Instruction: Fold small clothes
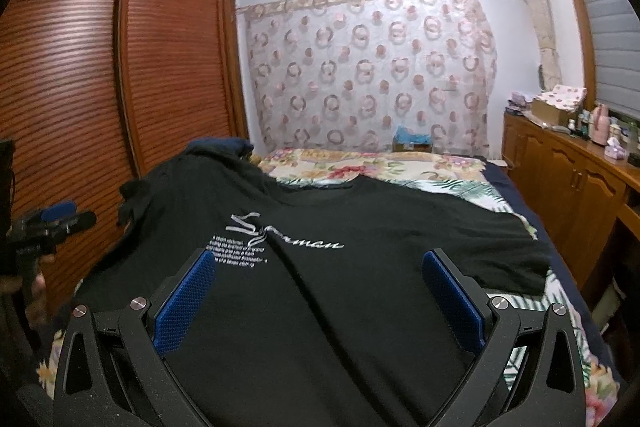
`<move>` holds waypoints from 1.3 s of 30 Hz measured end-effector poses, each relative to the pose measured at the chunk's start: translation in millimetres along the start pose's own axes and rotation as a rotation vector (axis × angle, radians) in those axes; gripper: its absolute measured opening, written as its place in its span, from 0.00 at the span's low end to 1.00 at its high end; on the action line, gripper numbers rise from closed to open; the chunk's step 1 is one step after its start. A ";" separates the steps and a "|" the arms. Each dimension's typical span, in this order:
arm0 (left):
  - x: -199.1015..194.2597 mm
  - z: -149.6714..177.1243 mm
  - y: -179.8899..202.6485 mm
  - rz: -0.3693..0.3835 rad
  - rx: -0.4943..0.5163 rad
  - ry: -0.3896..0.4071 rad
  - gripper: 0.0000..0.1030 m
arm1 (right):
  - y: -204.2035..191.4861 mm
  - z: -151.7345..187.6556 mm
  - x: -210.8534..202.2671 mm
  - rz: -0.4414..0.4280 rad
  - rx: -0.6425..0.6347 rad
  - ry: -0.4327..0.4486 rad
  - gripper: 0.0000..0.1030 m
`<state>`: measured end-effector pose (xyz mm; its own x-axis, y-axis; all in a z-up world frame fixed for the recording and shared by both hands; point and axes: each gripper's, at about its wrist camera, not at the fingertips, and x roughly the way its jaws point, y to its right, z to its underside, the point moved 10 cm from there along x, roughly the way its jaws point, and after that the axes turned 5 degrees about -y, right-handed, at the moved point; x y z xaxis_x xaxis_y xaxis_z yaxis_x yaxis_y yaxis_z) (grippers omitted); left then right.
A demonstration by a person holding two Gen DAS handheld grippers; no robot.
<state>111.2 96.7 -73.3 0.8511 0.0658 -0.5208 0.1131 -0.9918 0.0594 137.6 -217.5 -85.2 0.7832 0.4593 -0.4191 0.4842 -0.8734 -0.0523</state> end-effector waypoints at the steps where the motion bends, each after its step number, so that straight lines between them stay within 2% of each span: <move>1: 2.1 1.9 -6.6 -0.005 -0.009 -0.005 1.00 | -1.3 0.0 4.7 -0.005 -0.006 -0.009 1.00; 8: 14.8 6.6 -47.6 -0.026 -0.054 -0.034 1.00 | -8.0 1.7 38.4 -0.055 -0.051 -0.084 1.00; 12: 25.1 4.2 -68.6 -0.031 -0.070 -0.061 0.94 | -5.5 -2.2 56.1 -0.063 -0.066 -0.122 1.00; 16: 38.6 -9.0 -90.7 -0.034 -0.074 -0.075 0.88 | -4.5 -8.1 72.5 -0.070 -0.088 -0.158 1.00; 24: 85.9 -46.2 -133.7 -0.016 -0.136 -0.127 0.87 | -1.2 -27.4 102.8 -0.112 -0.073 -0.221 1.00; 29: 112.5 -51.5 -146.5 -0.044 -0.147 -0.169 0.87 | -3.7 -30.4 120.1 -0.114 -0.097 -0.242 1.00; 32: 131.3 -48.9 -152.2 -0.021 -0.171 -0.210 0.87 | -4.9 -26.4 122.4 -0.116 -0.108 -0.256 1.00; 35: 149.9 -44.3 -158.3 0.022 -0.238 -0.264 0.87 | -5.3 -27.7 122.5 -0.114 -0.113 -0.257 1.00; 39: 154.0 -46.8 -159.3 0.068 -0.287 -0.270 0.87 | -4.1 -26.0 121.8 -0.120 -0.094 -0.255 1.00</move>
<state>248.2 270.0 -123.1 0.7007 -0.0681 -0.7102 0.2325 -0.9193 0.3175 241.2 -153.8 -112.4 0.6010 0.4923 -0.6296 0.6107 -0.7911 -0.0357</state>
